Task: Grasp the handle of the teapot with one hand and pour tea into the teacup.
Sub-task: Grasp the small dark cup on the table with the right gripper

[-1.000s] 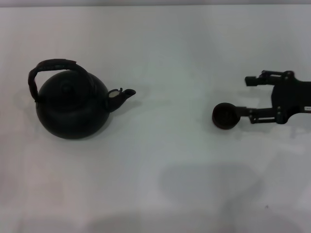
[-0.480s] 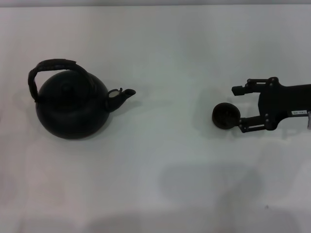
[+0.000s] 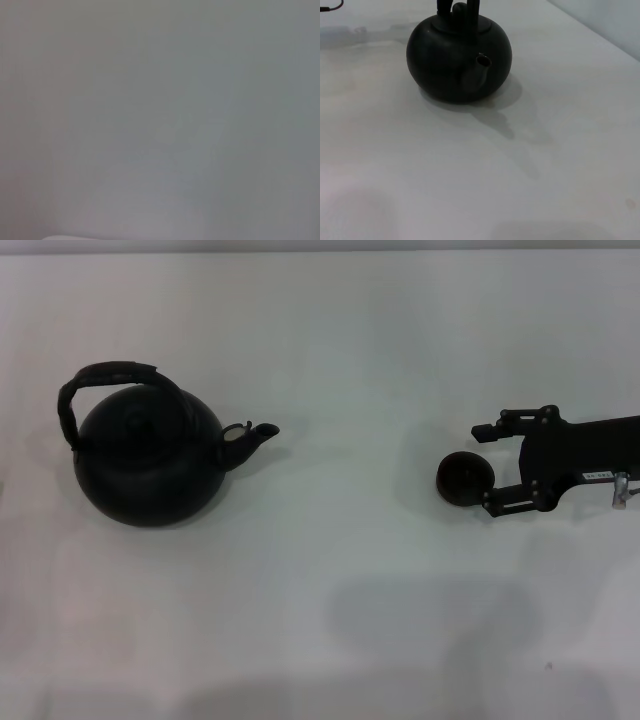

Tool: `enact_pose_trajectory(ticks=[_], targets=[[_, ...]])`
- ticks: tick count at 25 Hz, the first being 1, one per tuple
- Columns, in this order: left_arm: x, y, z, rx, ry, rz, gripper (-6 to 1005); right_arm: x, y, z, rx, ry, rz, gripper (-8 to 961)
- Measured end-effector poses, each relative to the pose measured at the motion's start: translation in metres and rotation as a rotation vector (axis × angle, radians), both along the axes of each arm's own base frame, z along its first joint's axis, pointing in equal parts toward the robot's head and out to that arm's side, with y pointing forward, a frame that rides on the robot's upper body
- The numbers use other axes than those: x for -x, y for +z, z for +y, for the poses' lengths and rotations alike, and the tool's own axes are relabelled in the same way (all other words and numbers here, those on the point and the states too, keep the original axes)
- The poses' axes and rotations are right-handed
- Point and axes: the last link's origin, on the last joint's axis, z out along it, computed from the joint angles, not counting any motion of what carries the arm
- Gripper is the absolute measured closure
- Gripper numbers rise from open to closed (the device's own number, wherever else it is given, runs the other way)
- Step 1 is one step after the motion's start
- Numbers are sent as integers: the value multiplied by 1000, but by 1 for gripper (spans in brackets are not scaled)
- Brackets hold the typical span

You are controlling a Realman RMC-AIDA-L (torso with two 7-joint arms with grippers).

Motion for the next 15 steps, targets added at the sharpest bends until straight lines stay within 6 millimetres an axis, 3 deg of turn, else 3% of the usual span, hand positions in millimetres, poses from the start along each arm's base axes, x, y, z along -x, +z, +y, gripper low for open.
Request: enact_pose_trajectory(ticks=[15], targets=[[0,1,1,-2,-3,5,260,3,-15,-3,36,18,-29,110]])
